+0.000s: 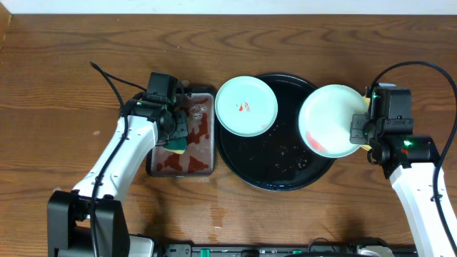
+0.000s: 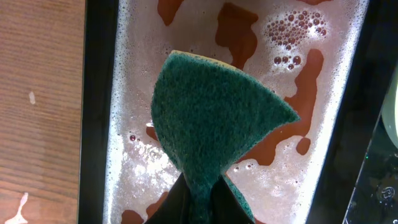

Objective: Clean dirty plates on tray and stack at the side
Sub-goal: 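Lift the pale green plate with the right gripper and move it right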

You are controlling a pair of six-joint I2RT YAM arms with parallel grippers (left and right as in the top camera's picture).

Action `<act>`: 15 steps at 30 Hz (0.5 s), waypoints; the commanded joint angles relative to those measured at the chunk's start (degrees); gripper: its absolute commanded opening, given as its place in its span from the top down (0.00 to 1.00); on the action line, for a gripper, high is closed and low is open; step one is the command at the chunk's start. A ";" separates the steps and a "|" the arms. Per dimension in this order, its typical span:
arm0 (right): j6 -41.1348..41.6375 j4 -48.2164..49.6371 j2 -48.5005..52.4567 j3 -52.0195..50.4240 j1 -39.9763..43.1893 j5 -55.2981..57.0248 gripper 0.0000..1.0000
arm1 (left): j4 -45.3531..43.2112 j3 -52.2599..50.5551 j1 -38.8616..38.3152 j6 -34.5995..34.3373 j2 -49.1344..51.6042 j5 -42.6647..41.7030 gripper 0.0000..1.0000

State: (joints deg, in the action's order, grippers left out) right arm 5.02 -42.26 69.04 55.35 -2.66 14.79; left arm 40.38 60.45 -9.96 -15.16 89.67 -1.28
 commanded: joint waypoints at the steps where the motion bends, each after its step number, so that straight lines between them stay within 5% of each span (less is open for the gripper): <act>1: -2.69 1.14 -0.52 1.22 -0.66 6.10 0.99 | -0.48 -0.66 0.28 0.55 -0.39 0.90 0.93; 15: -17.05 9.14 -0.46 1.22 -16.00 19.32 0.99 | -3.45 -0.66 0.28 0.55 7.43 0.90 0.92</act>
State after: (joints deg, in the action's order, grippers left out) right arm -7.07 -34.17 69.04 55.35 -16.01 28.93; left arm 37.08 60.34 -9.96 -15.14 95.46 -1.26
